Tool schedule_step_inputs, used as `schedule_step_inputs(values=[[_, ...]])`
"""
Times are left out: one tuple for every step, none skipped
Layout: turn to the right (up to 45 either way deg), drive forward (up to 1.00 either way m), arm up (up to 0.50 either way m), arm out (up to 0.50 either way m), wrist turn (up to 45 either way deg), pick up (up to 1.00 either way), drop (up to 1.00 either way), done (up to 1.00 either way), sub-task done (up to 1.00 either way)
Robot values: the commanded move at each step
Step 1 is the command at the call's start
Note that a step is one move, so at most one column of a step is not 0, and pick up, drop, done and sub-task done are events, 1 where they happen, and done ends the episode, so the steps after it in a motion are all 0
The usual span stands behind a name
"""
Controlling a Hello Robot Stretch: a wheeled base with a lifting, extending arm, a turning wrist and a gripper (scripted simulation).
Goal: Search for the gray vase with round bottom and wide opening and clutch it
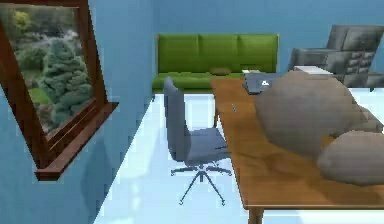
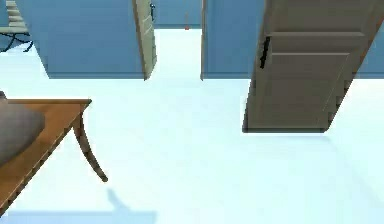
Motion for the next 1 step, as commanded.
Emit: schedule_step_inputs(values=[[-45.0, 0.00, 0.00, 0.00, 0.0, 0.00, 0.00, 0.00, 0.00]])
